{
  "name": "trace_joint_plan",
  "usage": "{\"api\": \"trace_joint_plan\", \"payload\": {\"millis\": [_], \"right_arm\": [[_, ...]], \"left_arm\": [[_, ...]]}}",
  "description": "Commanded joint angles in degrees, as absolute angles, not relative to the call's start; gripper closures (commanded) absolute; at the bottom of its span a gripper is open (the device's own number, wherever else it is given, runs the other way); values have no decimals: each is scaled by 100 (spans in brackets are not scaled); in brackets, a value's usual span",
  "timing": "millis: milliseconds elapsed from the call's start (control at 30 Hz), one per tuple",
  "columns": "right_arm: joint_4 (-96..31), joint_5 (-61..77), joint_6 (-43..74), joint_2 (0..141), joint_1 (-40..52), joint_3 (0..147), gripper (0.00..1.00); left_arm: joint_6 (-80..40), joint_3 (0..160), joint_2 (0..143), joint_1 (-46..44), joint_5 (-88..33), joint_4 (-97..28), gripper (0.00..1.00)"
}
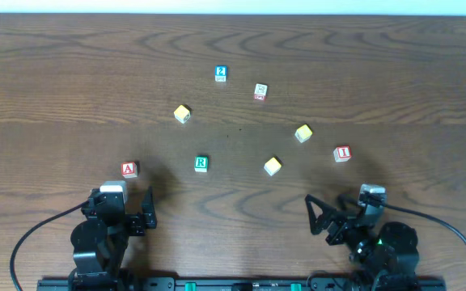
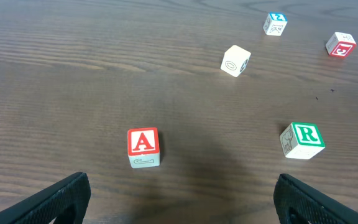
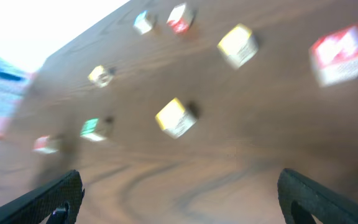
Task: Spell out Ai2
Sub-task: 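Move the right gripper over the red I block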
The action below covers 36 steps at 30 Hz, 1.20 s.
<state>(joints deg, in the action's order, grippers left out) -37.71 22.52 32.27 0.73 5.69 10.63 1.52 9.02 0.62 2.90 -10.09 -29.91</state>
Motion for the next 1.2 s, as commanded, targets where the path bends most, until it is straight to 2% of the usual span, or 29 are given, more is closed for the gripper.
{"api": "trace_joint_plan", "payload": {"millis": [0,167,433,667,867,1000,1167], "right_arm": [[-3907,3044,4069,30,491,1015,1],[-3879,3201,4069,30,491,1015,1],[-1693,3052,4165,176,489,1039,1],[-1398,1979,3760,1643,484,1678,3],[-2305,1391,2484,4099,478,3315,5],[-3343,982,1675,5505,480,4525,1],[-4692,110,705,7175,480,5916,1]], "left_arm": [[145,819,27,298,-974,-2974,5],[145,819,27,298,-974,-2974,5],[148,819,27,298,-974,-2974,5],[145,819,27,298,-974,-2974,5],[145,819,27,298,-974,-2974,5],[148,819,27,298,-974,-2974,5],[145,819,27,298,-974,-2974,4]]}}
